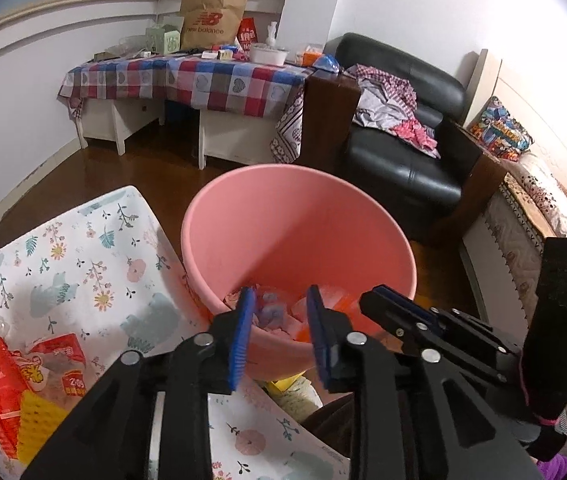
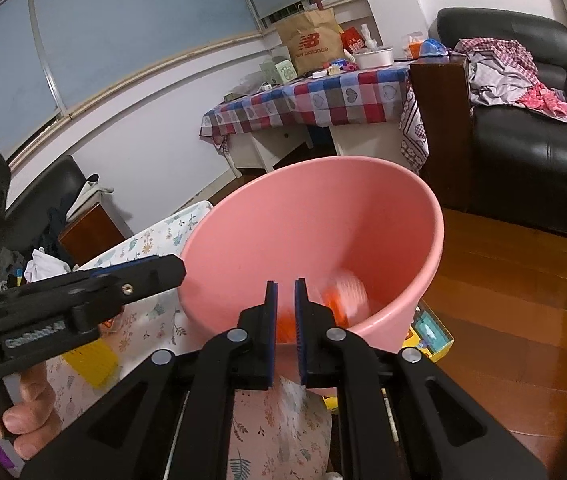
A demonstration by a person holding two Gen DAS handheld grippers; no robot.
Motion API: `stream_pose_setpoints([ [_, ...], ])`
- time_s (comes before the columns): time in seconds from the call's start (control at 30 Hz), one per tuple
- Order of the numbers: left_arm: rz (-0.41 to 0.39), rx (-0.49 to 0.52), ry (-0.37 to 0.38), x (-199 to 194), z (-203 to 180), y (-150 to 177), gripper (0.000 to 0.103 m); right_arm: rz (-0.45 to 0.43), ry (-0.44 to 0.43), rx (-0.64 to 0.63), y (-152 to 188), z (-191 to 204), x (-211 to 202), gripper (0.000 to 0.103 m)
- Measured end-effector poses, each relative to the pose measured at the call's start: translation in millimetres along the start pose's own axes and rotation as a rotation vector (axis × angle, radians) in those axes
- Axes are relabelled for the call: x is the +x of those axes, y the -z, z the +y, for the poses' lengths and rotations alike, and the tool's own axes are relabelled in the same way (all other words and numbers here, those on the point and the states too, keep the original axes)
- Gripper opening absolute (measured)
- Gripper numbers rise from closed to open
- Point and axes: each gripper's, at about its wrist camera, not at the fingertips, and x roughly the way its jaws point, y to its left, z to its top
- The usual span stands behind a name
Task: Collect trash
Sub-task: 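Open both tools to drop the mask and wrapper into the bucket, then move both open tools back to the remaining trash on the tablecloth, then grasp the crumpled pink-white paper with the left tool while the right tool grasps the yellow foam net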
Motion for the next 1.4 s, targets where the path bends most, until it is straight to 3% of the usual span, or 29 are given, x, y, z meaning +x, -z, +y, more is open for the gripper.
stream_pose_setpoints([
  [0.07,-0.011,0.001,0.007,-7,0,1,0.033,-0.008,0.003,-0.001,1,1,-2,0.029],
  [0.3,-0.054,0.015,0.006,-38,1,14,0.05,-0.015,-0.014,-0.02,1,13,-14,0.031],
  [0.43,-0.081,0.011,-0.011,-59,7,27,0.052,-0.019,-0.031,-0.045,7,29,-24,0.044],
  [0.73,-0.136,-0.022,-0.098,-123,48,72,0.054,0.021,-0.103,-0.117,22,73,-30,0.044],
  [1.13,-0.118,-0.216,-0.296,-183,142,148,0.054,0.108,-0.184,-0.197,45,120,-14,0.044],
  [1.27,-0.131,-0.28,-0.358,-191,173,156,0.054,0.128,-0.204,-0.197,48,128,-10,0.044],
  [1.4,-0.15,-0.326,-0.372,-188,195,151,0.053,0.145,-0.203,-0.215,50,136,-7,0.044],
])
